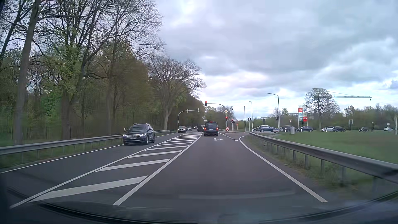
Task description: Follow the waypoints while adhering to traffic rules and regulations
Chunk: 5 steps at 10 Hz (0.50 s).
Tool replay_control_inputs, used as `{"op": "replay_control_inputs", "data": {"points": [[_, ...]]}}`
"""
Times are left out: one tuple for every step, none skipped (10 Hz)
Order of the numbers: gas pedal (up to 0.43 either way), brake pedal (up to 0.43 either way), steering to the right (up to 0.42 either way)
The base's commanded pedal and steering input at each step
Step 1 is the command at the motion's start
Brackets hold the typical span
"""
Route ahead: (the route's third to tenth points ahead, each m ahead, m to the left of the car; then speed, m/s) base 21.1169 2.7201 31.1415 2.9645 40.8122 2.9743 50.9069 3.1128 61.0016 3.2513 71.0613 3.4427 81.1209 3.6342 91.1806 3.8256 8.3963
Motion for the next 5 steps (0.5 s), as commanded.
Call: {"op": "replay_control_inputs", "data": {"points": [[0.0, 0.0, -0.002], [0.0, 0.006, -0.002], [0.0, 0.0, -0.002], [0.0, 0.0, -0.002], [0.0, 0.0, -0.002]]}}
